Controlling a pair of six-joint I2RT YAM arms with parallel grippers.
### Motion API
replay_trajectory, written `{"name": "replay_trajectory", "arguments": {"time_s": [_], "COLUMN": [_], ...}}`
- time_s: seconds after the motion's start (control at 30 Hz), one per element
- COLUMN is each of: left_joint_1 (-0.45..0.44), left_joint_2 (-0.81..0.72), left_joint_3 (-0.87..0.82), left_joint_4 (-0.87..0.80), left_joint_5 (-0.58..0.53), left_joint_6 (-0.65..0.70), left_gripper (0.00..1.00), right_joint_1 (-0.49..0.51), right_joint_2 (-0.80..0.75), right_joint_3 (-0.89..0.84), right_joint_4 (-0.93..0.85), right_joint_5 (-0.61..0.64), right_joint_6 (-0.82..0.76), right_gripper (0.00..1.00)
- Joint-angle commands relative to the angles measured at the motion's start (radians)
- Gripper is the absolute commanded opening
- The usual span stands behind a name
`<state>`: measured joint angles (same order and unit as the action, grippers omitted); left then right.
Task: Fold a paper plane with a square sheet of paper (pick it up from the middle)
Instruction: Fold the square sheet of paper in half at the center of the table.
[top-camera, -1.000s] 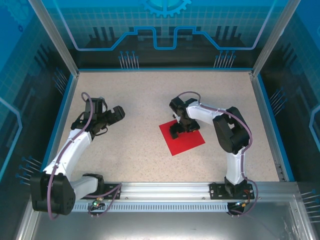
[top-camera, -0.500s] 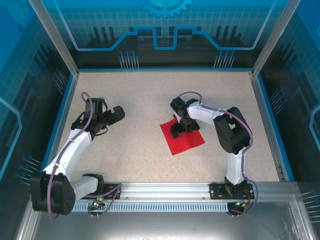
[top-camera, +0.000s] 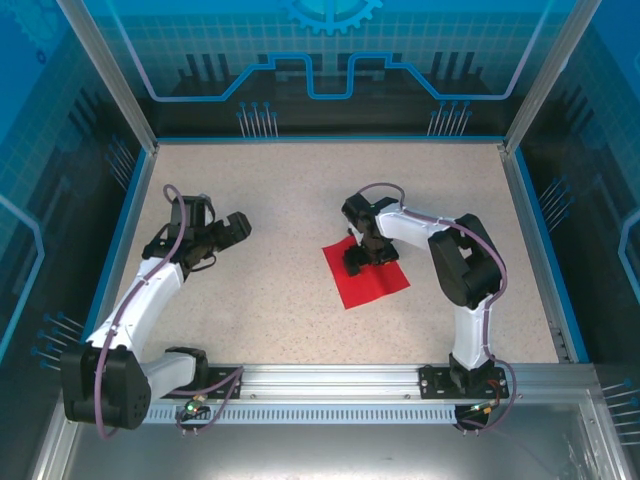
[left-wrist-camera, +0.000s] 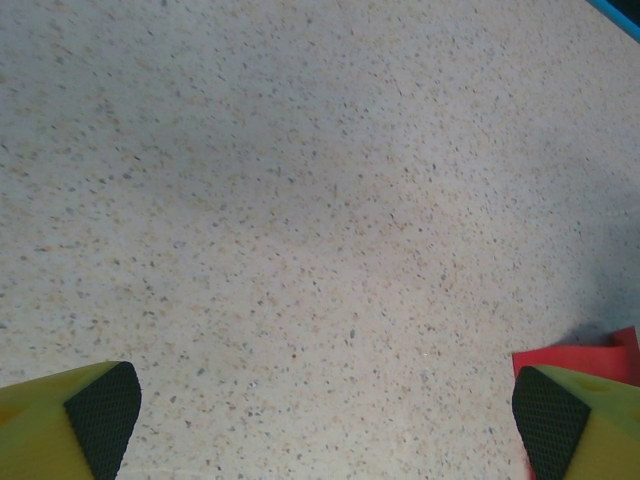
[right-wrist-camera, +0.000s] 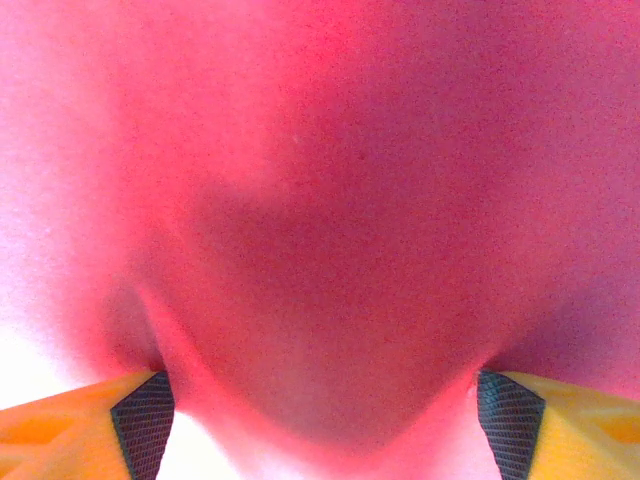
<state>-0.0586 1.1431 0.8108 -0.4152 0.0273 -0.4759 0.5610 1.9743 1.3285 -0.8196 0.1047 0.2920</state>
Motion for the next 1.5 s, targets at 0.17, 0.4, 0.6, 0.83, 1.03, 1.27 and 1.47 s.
{"name": "replay_trajectory", "arguments": {"time_s": [0.17,0.4,0.6,0.83,1.03,1.27,1.47], "left_joint_1": [-0.097,-0.186,-0.253,-0.274,-0.301,-0.362,-0.409], "left_joint_2": [0.037,0.041,0.082,0.092,0.127,0.202,0.263], "left_joint_3": [-0.017,-0.110,-0.163,-0.208,-0.202,-0.168,-0.138], "left_joint_4": [-0.001,0.179,0.322,0.421,0.444,0.461,0.470], "left_joint_5": [0.159,0.250,0.291,0.318,0.319,0.307,0.301], "left_joint_6": [-0.093,-0.234,-0.315,-0.363,-0.369,-0.373,-0.374], "left_gripper": [0.99,0.98,0.97,0.95,0.93,0.89,0.86], "right_joint_1": [-0.015,-0.012,-0.038,-0.091,-0.107,-0.118,-0.118], "right_joint_2": [0.008,-0.124,-0.248,-0.299,-0.238,-0.190,-0.191], "right_joint_3": [-0.073,-0.104,-0.160,-0.264,-0.268,-0.273,-0.253], "right_joint_4": [0.045,0.127,0.249,0.488,0.461,0.402,0.318], "right_joint_5": [-0.068,-0.209,-0.410,-0.735,-0.694,-0.595,-0.460], "right_joint_6": [0.077,0.152,0.231,0.380,0.356,0.299,0.247], "right_gripper": [0.62,0.43,0.33,0.33,0.34,0.40,0.49]}}
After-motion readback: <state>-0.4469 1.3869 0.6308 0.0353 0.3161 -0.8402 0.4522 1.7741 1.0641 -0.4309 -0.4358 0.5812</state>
